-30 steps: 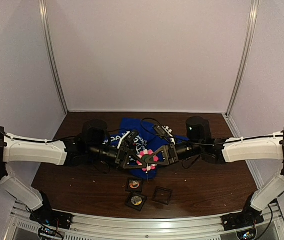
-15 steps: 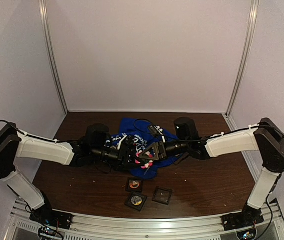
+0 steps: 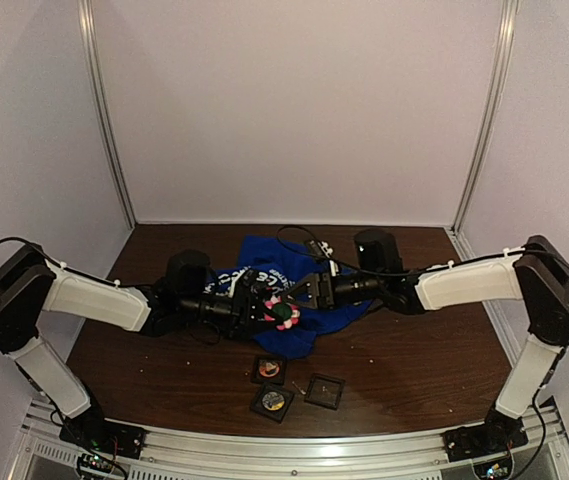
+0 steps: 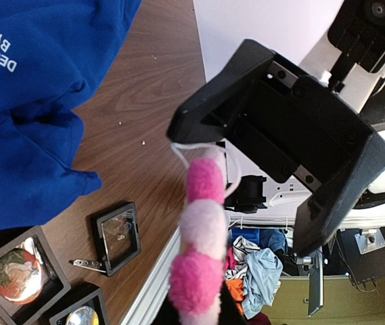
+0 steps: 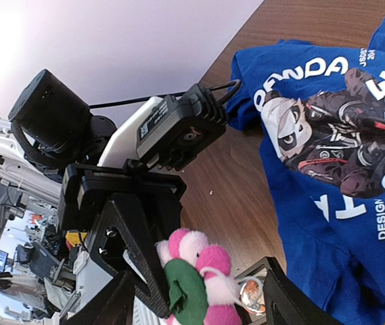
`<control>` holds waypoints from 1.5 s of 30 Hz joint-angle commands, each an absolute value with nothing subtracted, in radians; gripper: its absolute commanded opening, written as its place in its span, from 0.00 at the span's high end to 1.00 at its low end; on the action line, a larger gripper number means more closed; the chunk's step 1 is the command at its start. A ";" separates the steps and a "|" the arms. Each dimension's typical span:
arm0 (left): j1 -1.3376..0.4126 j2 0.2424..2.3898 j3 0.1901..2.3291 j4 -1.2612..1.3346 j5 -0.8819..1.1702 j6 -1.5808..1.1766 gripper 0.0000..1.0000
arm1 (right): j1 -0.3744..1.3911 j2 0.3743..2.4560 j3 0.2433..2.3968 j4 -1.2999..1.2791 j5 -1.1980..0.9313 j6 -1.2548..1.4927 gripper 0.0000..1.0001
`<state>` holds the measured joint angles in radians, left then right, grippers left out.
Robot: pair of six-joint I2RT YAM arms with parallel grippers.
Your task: Remove the brooch from the garment
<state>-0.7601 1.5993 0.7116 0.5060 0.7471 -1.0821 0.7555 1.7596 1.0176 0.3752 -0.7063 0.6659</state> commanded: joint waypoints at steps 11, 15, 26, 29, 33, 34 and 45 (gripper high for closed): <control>-0.739 1.562 0.713 0.313 0.571 -0.908 1.00 | 0.829 1.508 0.885 -0.034 -0.364 0.519 0.42; -0.731 1.524 0.716 0.200 0.498 -0.852 1.00 | 0.915 1.515 0.876 -0.129 -0.292 0.513 0.46; -0.732 1.413 0.699 0.032 0.343 -0.775 1.00 | 1.051 1.675 0.942 -0.203 -0.210 0.517 0.57; -0.731 1.400 0.686 0.029 0.340 -0.777 1.00 | 1.067 1.719 0.974 -0.234 -0.182 0.510 0.61; -0.732 1.384 0.672 0.026 0.331 -0.773 1.00 | 1.086 1.767 1.017 -0.267 -0.159 0.494 0.64; -0.732 1.381 0.672 0.020 0.327 -0.768 1.00 | 1.089 1.777 1.025 -0.272 -0.159 0.493 0.65; -0.731 1.369 0.675 0.005 0.313 -0.739 1.00 | 1.112 1.837 1.084 -0.300 -0.145 0.477 0.73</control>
<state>-0.7383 1.3869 0.6807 -0.0029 0.3279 -0.7696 1.1007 1.8122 1.0569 -0.2672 -0.1707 0.4938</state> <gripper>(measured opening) 0.059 0.283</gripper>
